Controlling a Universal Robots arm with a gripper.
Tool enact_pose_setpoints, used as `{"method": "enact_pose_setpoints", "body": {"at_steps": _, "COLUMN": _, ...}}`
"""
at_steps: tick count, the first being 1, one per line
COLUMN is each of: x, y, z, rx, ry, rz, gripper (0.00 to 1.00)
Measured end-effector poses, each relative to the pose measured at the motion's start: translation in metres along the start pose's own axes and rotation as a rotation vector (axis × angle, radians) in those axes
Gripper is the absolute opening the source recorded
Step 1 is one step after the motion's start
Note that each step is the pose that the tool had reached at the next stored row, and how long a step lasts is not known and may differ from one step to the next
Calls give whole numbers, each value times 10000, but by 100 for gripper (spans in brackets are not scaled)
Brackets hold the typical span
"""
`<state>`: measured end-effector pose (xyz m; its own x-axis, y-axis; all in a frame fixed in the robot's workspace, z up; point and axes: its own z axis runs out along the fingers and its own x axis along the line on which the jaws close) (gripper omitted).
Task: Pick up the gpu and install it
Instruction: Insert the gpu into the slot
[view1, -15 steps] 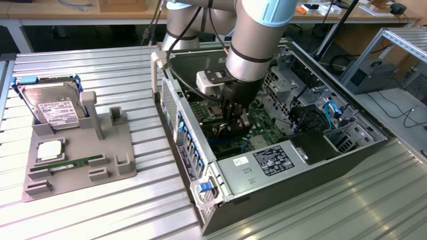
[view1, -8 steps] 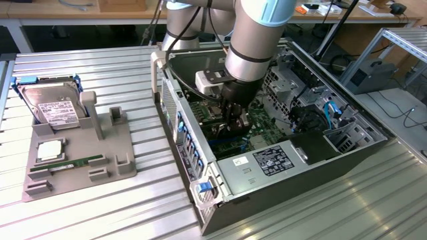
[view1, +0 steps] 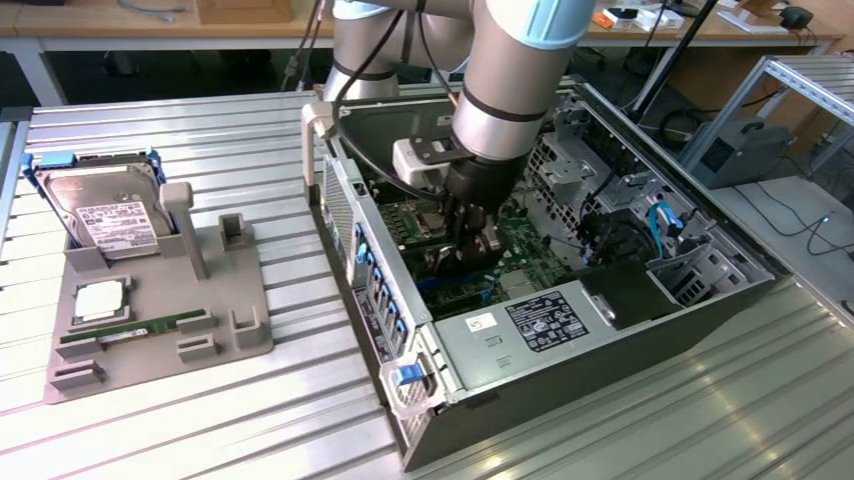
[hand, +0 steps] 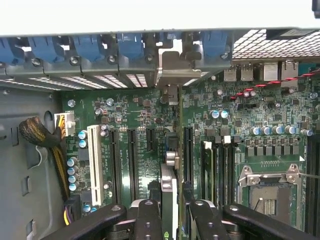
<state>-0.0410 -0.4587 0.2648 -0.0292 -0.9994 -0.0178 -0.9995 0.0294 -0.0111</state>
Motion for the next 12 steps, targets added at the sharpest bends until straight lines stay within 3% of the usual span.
{"method": "enact_pose_setpoints", "body": {"at_steps": 12, "x": 87, "y": -17, "z": -28, "rx": 0, "ry": -19, "rz": -2, "gripper": 27}}
